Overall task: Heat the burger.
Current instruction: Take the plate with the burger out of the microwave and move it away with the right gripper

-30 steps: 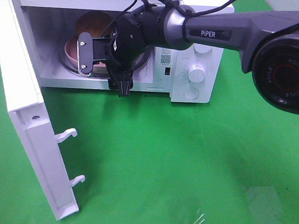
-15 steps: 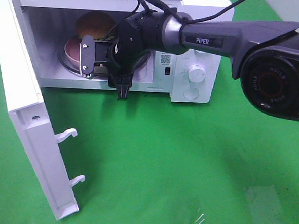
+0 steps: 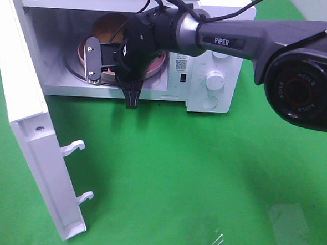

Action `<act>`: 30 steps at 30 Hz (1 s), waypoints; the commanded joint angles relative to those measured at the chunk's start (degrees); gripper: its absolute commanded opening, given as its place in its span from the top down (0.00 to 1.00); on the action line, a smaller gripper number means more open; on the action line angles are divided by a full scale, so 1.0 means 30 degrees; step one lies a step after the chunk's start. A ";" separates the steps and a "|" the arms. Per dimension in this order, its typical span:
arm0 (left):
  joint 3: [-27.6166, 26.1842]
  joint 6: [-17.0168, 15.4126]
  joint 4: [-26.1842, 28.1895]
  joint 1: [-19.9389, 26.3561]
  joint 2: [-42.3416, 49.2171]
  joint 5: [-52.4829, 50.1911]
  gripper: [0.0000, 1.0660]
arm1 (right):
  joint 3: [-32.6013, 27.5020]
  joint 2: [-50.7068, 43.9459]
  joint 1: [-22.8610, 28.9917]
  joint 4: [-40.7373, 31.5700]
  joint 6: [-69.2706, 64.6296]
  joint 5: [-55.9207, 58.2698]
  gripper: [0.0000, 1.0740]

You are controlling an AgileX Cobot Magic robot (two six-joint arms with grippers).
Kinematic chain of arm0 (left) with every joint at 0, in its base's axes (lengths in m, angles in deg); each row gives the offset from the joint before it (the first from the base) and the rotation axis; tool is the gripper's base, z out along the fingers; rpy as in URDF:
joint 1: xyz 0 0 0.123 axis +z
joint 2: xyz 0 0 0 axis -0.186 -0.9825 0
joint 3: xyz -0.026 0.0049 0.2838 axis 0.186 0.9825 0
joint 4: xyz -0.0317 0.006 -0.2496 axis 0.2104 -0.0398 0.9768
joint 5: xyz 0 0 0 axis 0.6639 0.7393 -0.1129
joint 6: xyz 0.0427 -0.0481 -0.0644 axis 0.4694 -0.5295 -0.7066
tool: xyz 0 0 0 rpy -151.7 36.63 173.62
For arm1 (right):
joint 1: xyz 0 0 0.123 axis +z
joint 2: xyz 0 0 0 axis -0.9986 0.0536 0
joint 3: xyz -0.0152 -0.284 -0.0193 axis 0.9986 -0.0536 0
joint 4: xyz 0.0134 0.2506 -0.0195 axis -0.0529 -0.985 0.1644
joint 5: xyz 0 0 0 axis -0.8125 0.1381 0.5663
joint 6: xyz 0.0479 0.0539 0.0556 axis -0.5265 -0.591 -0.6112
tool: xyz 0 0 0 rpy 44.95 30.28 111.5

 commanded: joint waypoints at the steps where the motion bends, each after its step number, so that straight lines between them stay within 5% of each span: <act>1: 0.0038 -0.0038 0.0095 0.0019 0.0401 -0.0057 0.05 | 0.0076 -0.0229 0.0191 0.0076 0.0611 0.0535 1.00; 14: 0.0038 -0.0038 0.0095 0.0019 0.0401 -0.0057 0.05 | -0.0898 -0.1490 0.0707 0.0764 0.1031 0.1375 1.00; 30: 0.0038 -0.0038 0.0095 0.0019 0.0401 -0.0057 0.05 | -0.7773 -0.5138 0.0707 0.1299 0.2196 -0.2922 1.00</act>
